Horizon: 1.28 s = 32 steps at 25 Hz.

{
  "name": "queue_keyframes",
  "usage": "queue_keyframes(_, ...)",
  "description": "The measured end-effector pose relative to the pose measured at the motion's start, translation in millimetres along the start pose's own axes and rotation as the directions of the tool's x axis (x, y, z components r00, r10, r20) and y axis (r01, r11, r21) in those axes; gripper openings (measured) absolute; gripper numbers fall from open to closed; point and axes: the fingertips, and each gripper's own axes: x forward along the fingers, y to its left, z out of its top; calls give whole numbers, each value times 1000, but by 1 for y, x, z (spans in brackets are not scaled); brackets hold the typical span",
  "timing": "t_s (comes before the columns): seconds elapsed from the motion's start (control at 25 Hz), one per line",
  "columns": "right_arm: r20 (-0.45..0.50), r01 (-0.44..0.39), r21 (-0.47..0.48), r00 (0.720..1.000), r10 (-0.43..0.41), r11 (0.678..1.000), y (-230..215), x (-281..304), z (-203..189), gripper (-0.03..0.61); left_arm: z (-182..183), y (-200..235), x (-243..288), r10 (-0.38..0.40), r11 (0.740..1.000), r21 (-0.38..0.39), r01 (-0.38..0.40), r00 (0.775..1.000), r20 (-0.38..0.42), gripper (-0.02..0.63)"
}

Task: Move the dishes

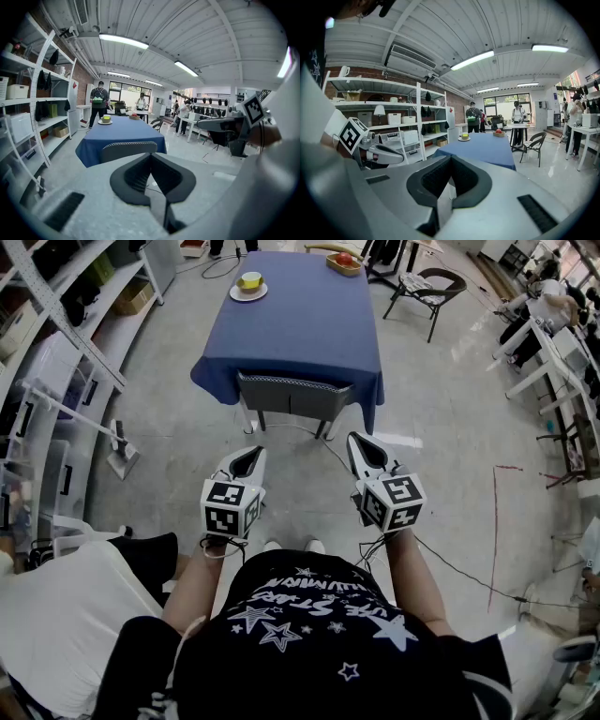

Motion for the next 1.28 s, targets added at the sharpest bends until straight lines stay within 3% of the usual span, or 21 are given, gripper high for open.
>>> queue_keyframes(0.36,-21,7,8,1000,-7,1000,0,5,-9,2,-7,5,-3,-4,1000,-18,4,1000,-1,20)
queue_keyframes(0.68,24,29,28,999,-29,999,16,31,2,6,-11,41,-18,8,1000,-18,-8,1000,18,21)
queue_keyframes(0.72,29,22,35,999,-23,999,18,34,2,22,-11,47,-20,14,1000,-14,-14,1000,21,21)
queue_keyframes(0.8,27,3,48,1000,-4,999,20,43,3,139,-10,57,-22,28,999,-20,-28,999,27,21)
queue_keyframes(0.96,2,-5,39,1000,5,999,22,70,1,266,-13,81,-23,63,997,-55,-61,998,32,21)
queue_keyframes(1.28,-31,-6,75,999,8,997,-15,172,1,325,-8,146,6,133,987,-89,-132,991,2,21)
